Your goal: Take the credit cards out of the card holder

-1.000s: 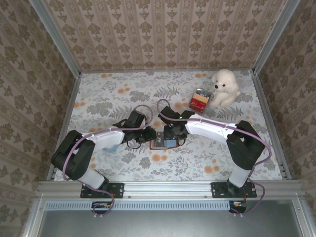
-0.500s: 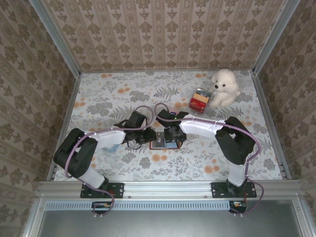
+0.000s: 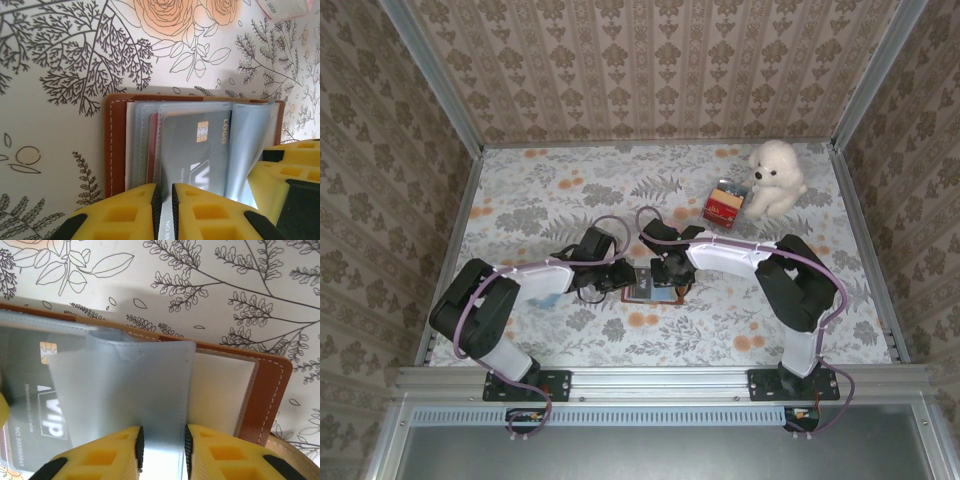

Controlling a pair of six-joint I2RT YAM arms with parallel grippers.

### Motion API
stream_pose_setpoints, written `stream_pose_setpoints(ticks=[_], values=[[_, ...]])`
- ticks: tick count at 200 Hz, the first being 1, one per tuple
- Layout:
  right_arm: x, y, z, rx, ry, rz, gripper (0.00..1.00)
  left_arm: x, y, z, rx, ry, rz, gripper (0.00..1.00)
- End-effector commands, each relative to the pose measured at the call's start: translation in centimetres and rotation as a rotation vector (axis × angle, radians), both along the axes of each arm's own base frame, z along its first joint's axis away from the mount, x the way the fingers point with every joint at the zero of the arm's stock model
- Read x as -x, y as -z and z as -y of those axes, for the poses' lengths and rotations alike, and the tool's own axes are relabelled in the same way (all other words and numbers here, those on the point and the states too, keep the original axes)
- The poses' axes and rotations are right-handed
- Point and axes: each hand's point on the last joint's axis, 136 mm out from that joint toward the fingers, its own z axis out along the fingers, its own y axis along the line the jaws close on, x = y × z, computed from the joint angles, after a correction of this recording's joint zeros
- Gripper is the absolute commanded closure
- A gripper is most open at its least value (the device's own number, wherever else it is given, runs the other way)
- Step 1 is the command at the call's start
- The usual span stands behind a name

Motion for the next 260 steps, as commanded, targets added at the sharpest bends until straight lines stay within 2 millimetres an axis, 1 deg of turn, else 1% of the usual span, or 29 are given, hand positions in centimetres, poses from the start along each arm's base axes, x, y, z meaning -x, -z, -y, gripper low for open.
stream_pose_setpoints(ticks=[1, 16, 47, 102, 132, 176, 199, 210, 224, 260], values=[[0.2, 0.7, -1.7, -0.088, -0.019, -0.022, 0.71, 1.8, 2.7, -1.6, -0.076, -0.010, -0.083, 0.82], [0.2, 0.3, -2.2, -0.130, -0.026, -0.016, 0.71, 1.8, 2.6, -1.6, -0.077, -0.009, -0.080, 0.82], [0.1, -1.2, -2.9, -0.213, -0.032, 0.008, 0.70, 1.9, 2.6, -1.7, -0.079, -0.008, -0.081, 0.82], [0.4, -3.7, -2.8, -0.364, -0.022, 0.038, 0.69, 1.8, 2.6, -1.8, -0.083, -0.010, -0.077, 0.82], [0.7, -3.8, -3.0, -0.395, -0.030, 0.029, 0.70, 1.8, 2.5, -1.8, -0.084, -0.008, -0.076, 0.82], [0.7, -3.9, -3.7, -0.433, -0.035, 0.027, 0.71, 1.8, 2.5, -1.8, -0.084, -0.007, -0.075, 0.83], [0.7, -3.8, -3.6, -0.427, -0.032, 0.027, 0.72, 1.8, 2.5, -1.8, -0.082, -0.006, -0.078, 0.83], [0.6, -3.7, -3.2, -0.404, -0.021, 0.030, 0.74, 1.8, 2.4, -1.7, -0.079, -0.004, -0.075, 0.82], [0.5, -3.2, -2.1, -0.342, -0.002, 0.034, 0.75, 1.9, 2.3, -1.7, -0.076, -0.005, -0.072, 0.83], [0.8, -1.4, 2.2, -0.107, 0.064, 0.030, 0.78, 1.8, 1.8, -1.8, -0.077, -0.008, -0.061, 0.82]])
